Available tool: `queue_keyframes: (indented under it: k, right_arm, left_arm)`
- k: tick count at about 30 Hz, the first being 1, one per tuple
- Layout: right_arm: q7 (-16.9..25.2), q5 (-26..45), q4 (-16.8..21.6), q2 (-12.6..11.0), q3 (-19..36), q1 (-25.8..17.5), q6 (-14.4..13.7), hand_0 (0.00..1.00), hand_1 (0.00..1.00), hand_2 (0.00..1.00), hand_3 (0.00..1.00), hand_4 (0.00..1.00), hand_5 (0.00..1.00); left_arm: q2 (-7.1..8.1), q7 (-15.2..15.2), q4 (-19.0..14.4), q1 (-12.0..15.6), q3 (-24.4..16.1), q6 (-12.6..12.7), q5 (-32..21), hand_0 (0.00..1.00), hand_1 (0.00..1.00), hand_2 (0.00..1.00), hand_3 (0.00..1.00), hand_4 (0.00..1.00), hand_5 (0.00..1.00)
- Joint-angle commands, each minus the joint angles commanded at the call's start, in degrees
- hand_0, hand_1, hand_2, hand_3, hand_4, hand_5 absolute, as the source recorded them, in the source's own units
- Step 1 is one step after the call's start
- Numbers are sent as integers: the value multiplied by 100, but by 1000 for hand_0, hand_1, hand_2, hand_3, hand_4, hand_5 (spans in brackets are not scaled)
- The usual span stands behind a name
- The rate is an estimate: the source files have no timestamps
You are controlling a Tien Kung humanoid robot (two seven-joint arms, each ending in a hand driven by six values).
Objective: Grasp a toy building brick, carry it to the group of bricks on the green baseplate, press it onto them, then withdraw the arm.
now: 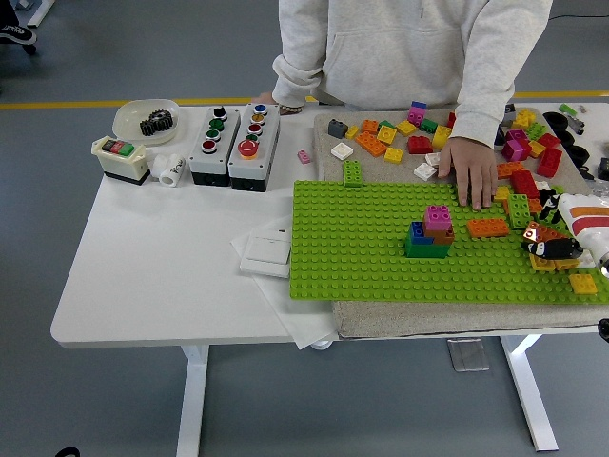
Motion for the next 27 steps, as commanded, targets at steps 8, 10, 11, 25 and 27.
queue_keyframes:
  k: [8,10,11,25,27]
  right_arm:
    - [32,11,-86,18,-48,-2,-54,353,384,472,509,892,397]
    - [36,4,-98,21,-59,0,-58,353,384,472,509,892,397]
    - [36,2,-111,26,-68,2,-58,353,384,472,509,892,397]
    - [64,-29,-169,49,-134,0,-85,335,374,470,509,884,395]
    - [70,-41,-174,49,-140,-1,-97,335,374,470,509,884,395]
  left_arm:
    - [6,1,-8,-11,23,-18,-1,868,854,857,647,733,620]
    - [6,0,-8,-14,25,-18,-2,868,854,857,647,733,620]
    - [6,-1,-9,-17,25,-20,0,868,854,857,647,733,620]
    - [6,-14,-10,-36,35,-30,11,869,855,856,647,731,618]
    - [5,-14,-10,-37,39,-27,8,869,855,856,647,731,618]
